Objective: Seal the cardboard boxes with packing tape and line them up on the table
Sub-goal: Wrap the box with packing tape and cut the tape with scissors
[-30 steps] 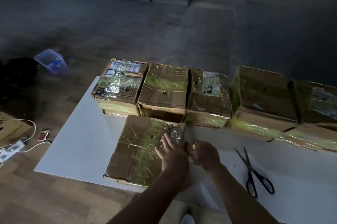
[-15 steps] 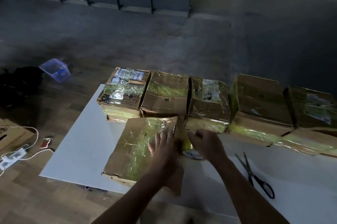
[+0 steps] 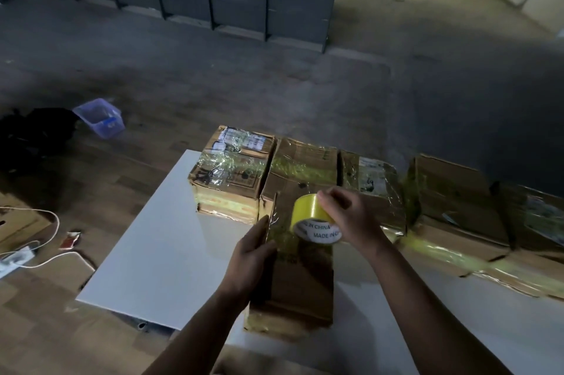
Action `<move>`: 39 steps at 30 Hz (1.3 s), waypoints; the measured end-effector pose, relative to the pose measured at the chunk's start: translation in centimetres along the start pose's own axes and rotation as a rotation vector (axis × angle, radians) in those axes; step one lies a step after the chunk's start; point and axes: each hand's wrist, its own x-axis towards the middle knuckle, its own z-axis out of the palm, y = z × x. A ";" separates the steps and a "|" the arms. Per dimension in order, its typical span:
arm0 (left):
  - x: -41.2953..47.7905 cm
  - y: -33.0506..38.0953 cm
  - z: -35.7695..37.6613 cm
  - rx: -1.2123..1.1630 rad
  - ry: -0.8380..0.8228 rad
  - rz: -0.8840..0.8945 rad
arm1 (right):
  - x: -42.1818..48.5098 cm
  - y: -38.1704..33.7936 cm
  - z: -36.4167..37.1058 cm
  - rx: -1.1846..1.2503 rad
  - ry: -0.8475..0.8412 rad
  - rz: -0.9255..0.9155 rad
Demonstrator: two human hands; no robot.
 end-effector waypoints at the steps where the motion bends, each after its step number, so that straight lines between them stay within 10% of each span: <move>1: 0.3 -0.4 -0.5 0.146 0.039 0.022 | 0.0 0.2 0.4 0.015 -0.011 0.005; 5: 1.6 -1.2 -1.8 0.912 -0.127 0.196 | -0.2 0.7 2.2 0.036 0.071 -0.020; 11: 1.9 -0.8 -2.0 1.345 -0.183 0.116 | 0.8 -0.8 2.3 -0.172 0.030 0.051; 22: 2.3 0.4 -1.0 1.618 -0.107 0.228 | -0.8 -0.3 -2.2 -0.602 0.057 0.062; 39: 2.2 -1.2 3.6 1.594 -0.221 0.186 | -2.7 4.2 -4.4 -0.166 0.094 0.142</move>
